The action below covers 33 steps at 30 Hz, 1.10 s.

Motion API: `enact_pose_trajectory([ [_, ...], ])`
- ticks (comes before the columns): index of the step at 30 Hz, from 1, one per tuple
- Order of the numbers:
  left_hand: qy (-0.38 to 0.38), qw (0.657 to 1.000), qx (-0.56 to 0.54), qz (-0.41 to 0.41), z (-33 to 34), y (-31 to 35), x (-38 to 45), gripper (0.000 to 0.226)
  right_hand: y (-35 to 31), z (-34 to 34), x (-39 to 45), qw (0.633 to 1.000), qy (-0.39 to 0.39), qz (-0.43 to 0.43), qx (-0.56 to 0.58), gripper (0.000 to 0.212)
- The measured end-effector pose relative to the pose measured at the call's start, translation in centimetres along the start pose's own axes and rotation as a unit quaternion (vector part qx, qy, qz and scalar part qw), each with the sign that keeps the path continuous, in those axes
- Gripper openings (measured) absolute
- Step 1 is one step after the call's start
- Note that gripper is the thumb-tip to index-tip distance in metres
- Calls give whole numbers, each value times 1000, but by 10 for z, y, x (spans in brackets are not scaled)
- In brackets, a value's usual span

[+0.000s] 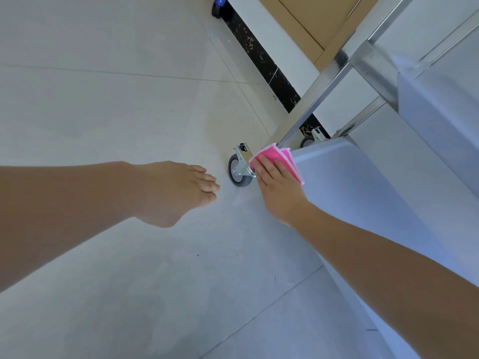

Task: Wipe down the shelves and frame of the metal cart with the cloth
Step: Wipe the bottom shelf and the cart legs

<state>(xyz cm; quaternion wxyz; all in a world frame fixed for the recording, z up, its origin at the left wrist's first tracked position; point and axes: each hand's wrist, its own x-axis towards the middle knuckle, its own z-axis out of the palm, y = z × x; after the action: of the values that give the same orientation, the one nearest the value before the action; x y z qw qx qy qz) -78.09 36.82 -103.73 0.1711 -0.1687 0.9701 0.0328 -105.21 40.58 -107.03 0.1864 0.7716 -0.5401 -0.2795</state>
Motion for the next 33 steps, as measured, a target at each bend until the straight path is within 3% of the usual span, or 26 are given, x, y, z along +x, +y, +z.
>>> enact_pose_trajectory([
  [8,56,998,-35,15,24,-1,8,63,-8,-19,31,987,-65,40,-142,59],
  [14,59,996,-35,49,36,-1,24,63,-8,-16,7,987,-70,31,-139,59],
  [19,129,986,-43,95,33,14,53,55,-12,-4,-44,991,-79,19,-106,59],
  [26,94,984,-53,141,29,56,58,44,-19,4,-97,992,-102,52,-51,60],
  [33,73,987,-26,142,12,91,63,50,-28,24,-161,990,-48,60,-116,58],
])
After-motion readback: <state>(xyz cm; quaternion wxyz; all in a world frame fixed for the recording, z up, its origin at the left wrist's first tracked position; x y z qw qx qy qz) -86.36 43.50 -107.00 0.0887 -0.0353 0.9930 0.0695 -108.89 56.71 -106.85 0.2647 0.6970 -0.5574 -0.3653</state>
